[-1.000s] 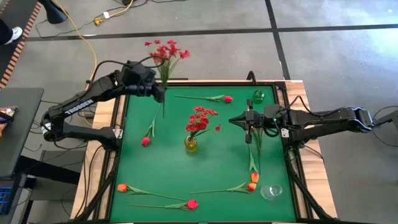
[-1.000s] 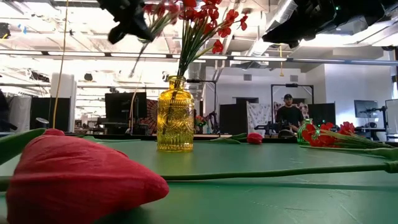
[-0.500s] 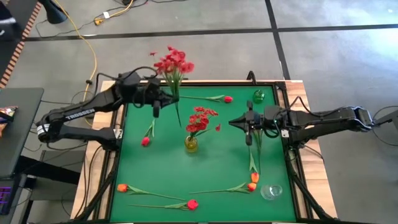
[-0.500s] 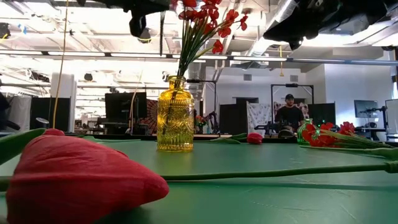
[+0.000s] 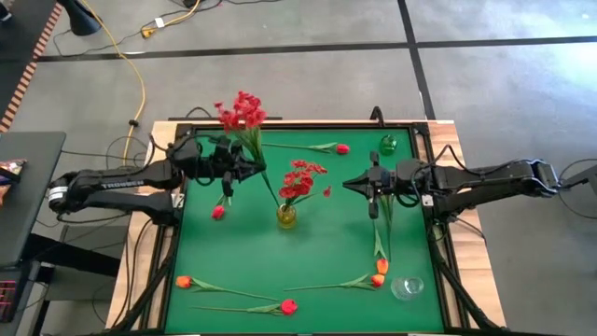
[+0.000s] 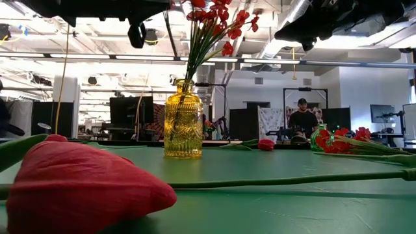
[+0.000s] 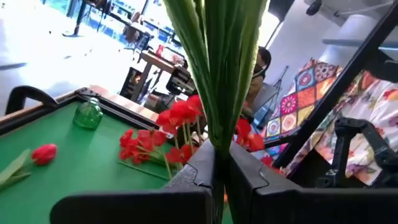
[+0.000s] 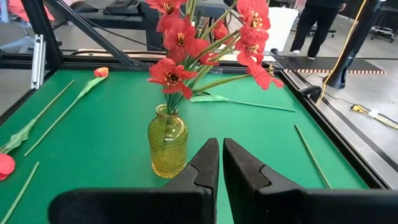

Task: Sort flowers into vase by color
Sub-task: Put the left red flowers into the yellow vase

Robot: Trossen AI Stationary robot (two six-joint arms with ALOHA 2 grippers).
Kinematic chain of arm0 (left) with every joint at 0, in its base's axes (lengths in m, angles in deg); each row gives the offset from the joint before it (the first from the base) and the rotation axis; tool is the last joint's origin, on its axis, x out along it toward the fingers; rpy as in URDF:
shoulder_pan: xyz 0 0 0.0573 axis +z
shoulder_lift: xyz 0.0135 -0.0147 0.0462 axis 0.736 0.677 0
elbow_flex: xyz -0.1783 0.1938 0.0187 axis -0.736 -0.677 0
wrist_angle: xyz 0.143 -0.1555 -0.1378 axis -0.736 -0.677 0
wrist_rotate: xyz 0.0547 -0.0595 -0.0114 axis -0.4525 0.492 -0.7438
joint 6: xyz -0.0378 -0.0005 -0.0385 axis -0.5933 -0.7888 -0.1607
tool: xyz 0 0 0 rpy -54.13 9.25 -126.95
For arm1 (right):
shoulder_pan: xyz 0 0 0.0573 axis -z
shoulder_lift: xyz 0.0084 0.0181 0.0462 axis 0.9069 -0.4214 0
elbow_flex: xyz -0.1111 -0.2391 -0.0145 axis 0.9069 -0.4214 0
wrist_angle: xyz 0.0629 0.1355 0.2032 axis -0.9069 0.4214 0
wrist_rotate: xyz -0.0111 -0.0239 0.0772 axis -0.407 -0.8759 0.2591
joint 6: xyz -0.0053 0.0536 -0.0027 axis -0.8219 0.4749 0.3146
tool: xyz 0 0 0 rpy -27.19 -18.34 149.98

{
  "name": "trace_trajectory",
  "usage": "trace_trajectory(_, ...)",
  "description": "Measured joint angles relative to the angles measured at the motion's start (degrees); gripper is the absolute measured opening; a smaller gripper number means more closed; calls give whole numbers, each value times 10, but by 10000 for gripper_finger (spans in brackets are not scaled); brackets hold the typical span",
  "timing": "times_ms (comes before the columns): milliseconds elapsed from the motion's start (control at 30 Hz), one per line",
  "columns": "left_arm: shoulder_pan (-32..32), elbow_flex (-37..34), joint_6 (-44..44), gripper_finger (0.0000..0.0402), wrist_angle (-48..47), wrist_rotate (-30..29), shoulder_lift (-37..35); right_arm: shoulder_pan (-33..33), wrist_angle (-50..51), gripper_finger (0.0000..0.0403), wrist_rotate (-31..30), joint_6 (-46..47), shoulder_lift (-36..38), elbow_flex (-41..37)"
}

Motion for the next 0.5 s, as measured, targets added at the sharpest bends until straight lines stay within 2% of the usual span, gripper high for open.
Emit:
trace_trajectory(267,-47,-2,90,1,-8,-61,10,0,0,49,0,-1,0,0)
trace_trajectory(500,-67,-2,99,1,3,-69,40,1,-1,49,0,-1,0,0)
